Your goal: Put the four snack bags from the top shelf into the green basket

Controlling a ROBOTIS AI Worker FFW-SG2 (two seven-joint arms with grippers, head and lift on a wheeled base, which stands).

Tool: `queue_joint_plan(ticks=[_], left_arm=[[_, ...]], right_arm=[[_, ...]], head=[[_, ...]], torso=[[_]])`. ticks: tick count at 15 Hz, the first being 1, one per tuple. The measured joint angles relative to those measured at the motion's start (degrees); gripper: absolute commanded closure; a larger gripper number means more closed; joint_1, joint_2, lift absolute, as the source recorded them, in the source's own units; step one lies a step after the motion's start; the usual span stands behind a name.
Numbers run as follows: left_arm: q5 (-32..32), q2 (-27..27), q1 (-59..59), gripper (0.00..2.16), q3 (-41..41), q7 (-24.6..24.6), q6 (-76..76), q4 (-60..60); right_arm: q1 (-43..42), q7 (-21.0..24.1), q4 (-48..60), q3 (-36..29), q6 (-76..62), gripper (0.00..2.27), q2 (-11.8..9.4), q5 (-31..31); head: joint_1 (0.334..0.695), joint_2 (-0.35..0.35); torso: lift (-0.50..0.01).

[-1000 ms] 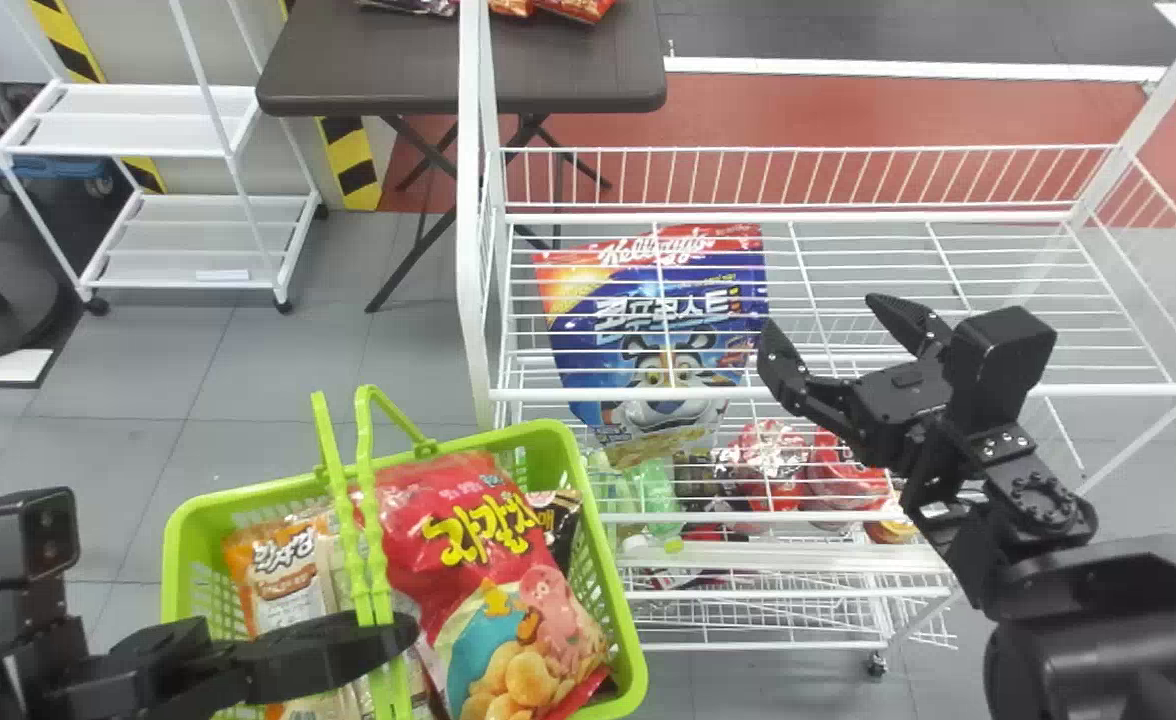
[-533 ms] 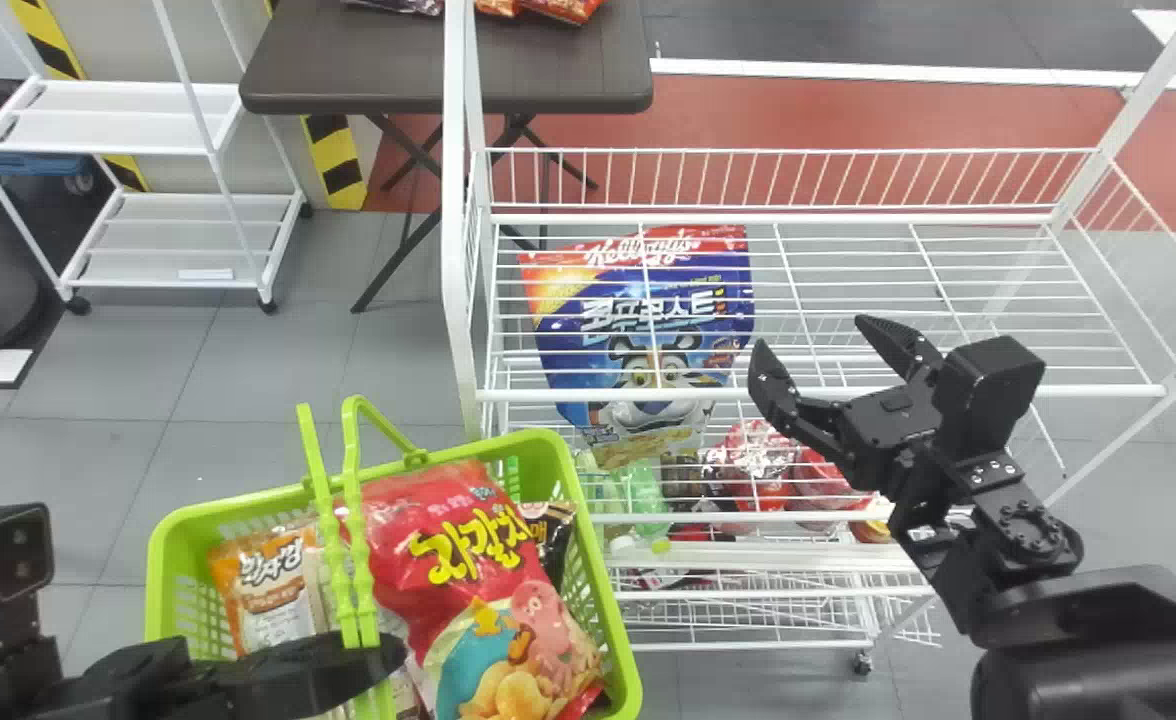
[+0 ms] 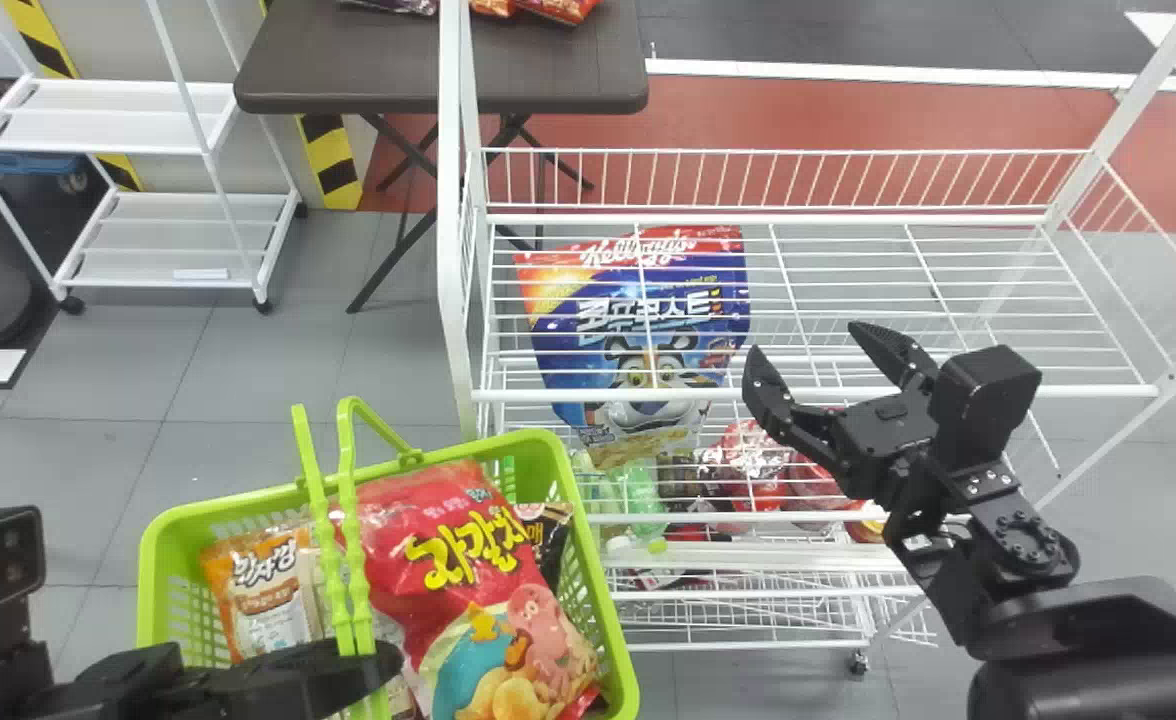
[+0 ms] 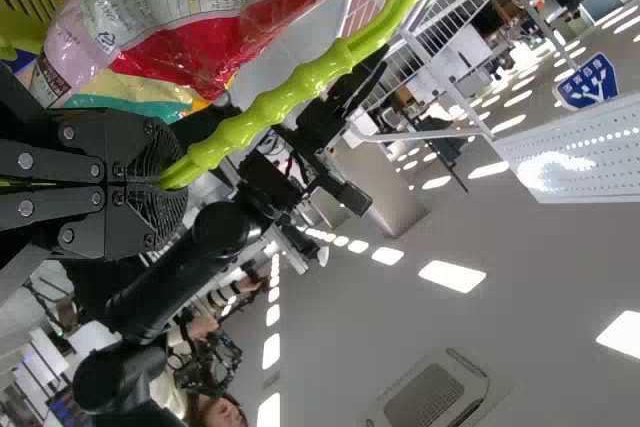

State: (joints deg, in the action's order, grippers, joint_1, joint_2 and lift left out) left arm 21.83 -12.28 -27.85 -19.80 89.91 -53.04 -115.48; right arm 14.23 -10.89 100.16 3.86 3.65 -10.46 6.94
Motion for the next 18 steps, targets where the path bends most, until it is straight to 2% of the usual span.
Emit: queue_joint_plan(ticks=[18], left_arm=[[-0.2,0.2,-0.3,2.15,-0.1,0.0,0.0,0.2]], right_arm=[[2.3,0.8,3.5,0.0,0.9,0.08,0.3,0.0]], head=[[0.695,-0.031]], torso=[[-0.003]])
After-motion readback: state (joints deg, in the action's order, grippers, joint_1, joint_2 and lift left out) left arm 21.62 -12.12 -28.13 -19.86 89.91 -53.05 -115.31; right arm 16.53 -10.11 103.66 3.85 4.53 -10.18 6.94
